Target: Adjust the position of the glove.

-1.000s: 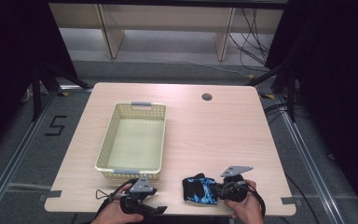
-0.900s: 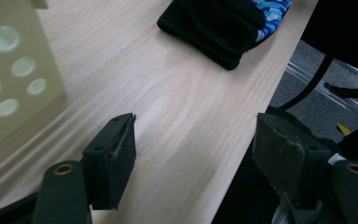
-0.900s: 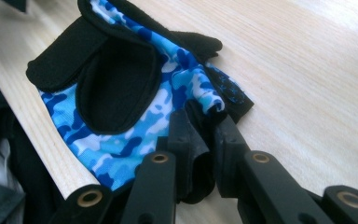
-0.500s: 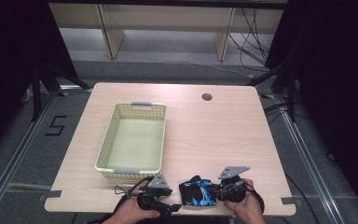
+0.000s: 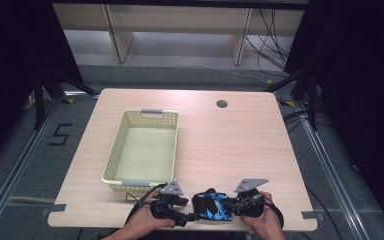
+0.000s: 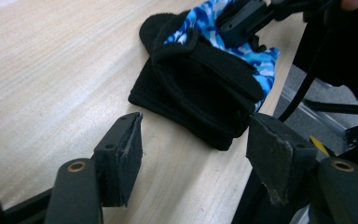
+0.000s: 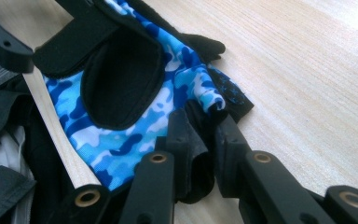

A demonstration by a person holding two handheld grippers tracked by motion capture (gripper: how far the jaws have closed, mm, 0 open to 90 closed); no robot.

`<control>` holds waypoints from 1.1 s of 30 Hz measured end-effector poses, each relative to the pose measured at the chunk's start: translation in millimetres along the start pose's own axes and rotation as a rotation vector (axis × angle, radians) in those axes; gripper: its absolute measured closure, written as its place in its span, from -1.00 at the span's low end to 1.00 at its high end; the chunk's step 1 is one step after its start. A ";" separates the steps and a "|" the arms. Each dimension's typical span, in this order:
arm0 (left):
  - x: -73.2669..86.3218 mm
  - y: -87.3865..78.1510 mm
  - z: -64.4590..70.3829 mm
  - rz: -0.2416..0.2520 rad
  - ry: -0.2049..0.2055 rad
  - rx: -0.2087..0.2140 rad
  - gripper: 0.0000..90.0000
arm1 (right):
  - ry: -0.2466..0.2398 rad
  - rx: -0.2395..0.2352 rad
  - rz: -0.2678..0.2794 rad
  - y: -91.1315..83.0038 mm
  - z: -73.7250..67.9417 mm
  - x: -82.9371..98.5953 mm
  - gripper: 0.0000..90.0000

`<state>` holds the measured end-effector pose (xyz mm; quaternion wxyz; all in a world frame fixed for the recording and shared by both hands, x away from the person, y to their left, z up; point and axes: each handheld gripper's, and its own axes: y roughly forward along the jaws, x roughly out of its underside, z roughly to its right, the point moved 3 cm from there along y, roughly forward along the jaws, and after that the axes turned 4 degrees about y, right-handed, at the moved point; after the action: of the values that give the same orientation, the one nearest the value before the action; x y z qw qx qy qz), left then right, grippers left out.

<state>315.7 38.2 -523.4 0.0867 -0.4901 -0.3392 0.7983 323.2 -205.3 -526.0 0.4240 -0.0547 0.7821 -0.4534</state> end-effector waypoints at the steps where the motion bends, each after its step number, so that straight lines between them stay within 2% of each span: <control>1: -0.8 -0.6 -0.6 0.004 -0.011 -0.006 -0.20 | -0.001 -0.001 0.004 0.1 0.3 0.1 0.77; 3: -2.5 -3.1 -3.7 0.002 -0.016 0.000 -0.18 | -0.002 0.001 0.004 0.1 0.5 0.1 0.77; 4: -4.2 -4.3 -5.7 0.001 -0.013 -0.021 -0.17 | 0.008 -0.002 0.022 1.8 0.2 0.0 0.76; 5: -4.2 -4.3 -5.7 0.001 -0.013 -0.021 -0.16 | 0.008 -0.002 0.022 1.8 0.2 0.0 0.76; 7: -3.7 1.4 -7.7 -0.017 -0.034 -0.037 -0.13 | 0.004 0.001 0.001 0.3 -0.1 -0.1 0.76; 8: -3.1 3.6 -9.1 -0.032 -0.026 -0.044 -0.11 | 0.005 0.002 0.001 0.4 -0.2 -0.1 0.76; 11: -2.1 8.9 -9.5 -0.054 -0.028 -0.035 -0.06 | 0.006 0.002 0.002 0.4 -0.1 0.0 0.76; 12: -3.0 11.1 -7.9 -0.037 -0.044 -0.033 -0.04 | 0.010 -0.001 0.015 1.3 -0.3 0.0 0.76; 14: -5.4 15.5 -4.0 -0.046 -0.025 -0.040 -0.02 | 0.009 -0.001 0.000 0.7 -0.5 0.0 0.75; 16: -6.9 19.4 0.2 -0.044 -0.003 -0.051 -0.03 | 0.017 0.004 0.009 1.6 -1.6 -0.2 0.75; 18: -7.8 20.9 1.9 -0.042 -0.003 -0.055 -0.04 | 0.014 0.007 0.007 1.6 -1.8 -0.2 0.75; 20: -8.8 23.3 2.3 -0.038 0.023 -0.067 -0.01 | 0.018 0.009 0.007 1.5 -1.8 -0.1 0.75; 23: -9.3 24.2 2.8 -0.035 0.032 -0.071 0.01 | 0.021 0.007 0.007 1.5 -1.9 -0.1 0.75; 25: -9.1 21.1 1.5 -0.042 -0.009 -0.071 -0.01 | 0.021 0.010 0.009 1.6 -2.0 0.0 0.75; 28: -7.4 16.8 -1.6 -0.054 -0.014 -0.096 -0.05 | 0.014 0.006 0.013 2.1 -2.1 0.0 0.75; 29: -6.5 15.8 -0.3 -0.049 -0.038 -0.094 -0.03 | 0.019 0.003 0.029 3.6 -2.6 0.1 0.75; 30: -5.1 13.9 2.2 -0.064 -0.053 -0.083 0.00 | 0.011 0.003 0.020 3.0 -2.3 0.1 0.75; 32: -4.3 13.4 4.7 -0.067 -0.062 -0.083 0.01 | 0.007 0.003 0.009 2.2 -2.2 0.0 0.75; 33: -3.8 13.4 5.5 -0.071 -0.067 -0.079 0.01 | 0.018 0.002 0.026 3.8 -3.4 0.1 0.75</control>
<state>315.6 23.8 -527.5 0.0839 -0.4537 -0.3903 0.7967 321.8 -200.9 -528.1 0.4230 -0.0402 0.7859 -0.4493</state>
